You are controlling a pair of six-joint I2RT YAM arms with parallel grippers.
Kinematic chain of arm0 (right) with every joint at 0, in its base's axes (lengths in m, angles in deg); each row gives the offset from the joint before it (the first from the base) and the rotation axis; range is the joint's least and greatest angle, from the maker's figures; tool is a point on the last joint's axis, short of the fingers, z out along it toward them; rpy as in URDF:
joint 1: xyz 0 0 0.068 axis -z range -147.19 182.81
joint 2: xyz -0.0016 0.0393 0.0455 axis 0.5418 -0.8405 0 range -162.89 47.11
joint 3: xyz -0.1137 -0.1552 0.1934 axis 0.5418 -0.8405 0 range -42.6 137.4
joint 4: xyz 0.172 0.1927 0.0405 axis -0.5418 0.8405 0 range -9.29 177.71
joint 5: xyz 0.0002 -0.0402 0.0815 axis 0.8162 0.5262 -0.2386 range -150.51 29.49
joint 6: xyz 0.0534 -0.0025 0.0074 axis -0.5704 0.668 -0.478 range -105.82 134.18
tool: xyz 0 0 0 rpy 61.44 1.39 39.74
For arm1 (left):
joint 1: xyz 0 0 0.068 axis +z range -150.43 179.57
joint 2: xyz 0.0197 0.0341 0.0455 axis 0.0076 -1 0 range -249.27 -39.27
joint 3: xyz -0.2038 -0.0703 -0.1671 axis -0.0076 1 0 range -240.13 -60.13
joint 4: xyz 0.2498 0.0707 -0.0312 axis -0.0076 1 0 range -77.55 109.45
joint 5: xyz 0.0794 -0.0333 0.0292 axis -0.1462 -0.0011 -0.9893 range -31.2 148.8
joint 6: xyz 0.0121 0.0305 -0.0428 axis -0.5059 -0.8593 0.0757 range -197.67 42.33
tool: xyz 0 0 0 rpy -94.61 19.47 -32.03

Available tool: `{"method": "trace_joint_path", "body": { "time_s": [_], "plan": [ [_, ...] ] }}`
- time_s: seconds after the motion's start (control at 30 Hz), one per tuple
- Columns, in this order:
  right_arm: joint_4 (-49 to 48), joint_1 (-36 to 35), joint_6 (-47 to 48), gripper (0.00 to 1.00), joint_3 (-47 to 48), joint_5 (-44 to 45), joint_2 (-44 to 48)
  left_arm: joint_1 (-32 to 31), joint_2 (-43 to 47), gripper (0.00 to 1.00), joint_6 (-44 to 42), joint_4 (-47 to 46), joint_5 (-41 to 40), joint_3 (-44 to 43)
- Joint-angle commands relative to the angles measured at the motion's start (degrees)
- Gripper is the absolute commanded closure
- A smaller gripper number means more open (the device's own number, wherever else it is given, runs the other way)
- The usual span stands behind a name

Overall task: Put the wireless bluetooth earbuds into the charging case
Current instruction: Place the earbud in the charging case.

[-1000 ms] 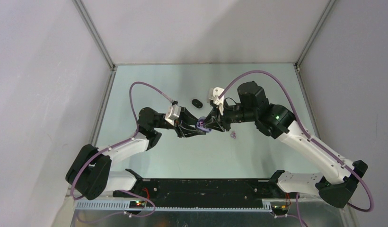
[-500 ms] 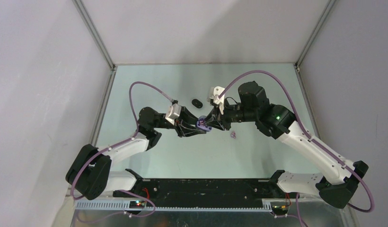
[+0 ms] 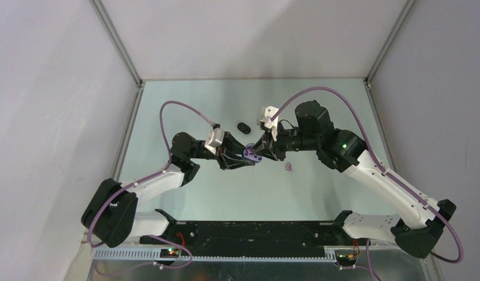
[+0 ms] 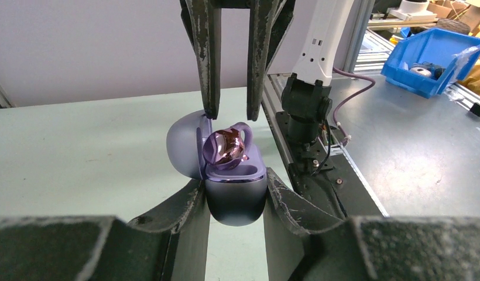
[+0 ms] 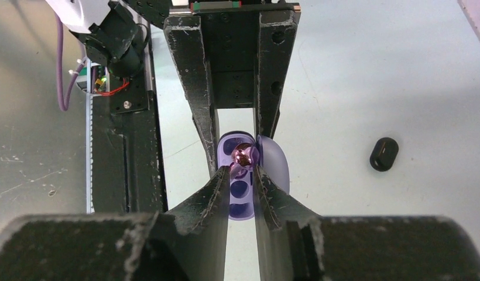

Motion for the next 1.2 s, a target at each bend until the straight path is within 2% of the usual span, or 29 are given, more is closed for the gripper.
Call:
{"method": "trace_joint_path", "body": {
  "time_s": [0.0,0.87,1.07,1.17],
  "plan": [
    [-2.4,0.0,0.5,0.74,0.7,-1.2,1.1,-0.3,0.4,0.96,-1.4,-1.9,1.8,-1.3],
    [-3.4,-3.5,1.2,0.76,0.7,3.6,-2.3,-0.3,0.4,0.96,-1.4,-1.5,2.0,-1.4],
    [-0.9,-2.9,2.2,0.73,2.1,2.3,-0.6,-0.3,0.4,0.96,-1.5,-1.4,2.1,-1.4],
    [1.2,-0.9,2.4,0.71,3.5,-1.4,1.6,-0.3,0.5,0.96,-1.7,-1.1,2.0,-1.5]
  ]
}}
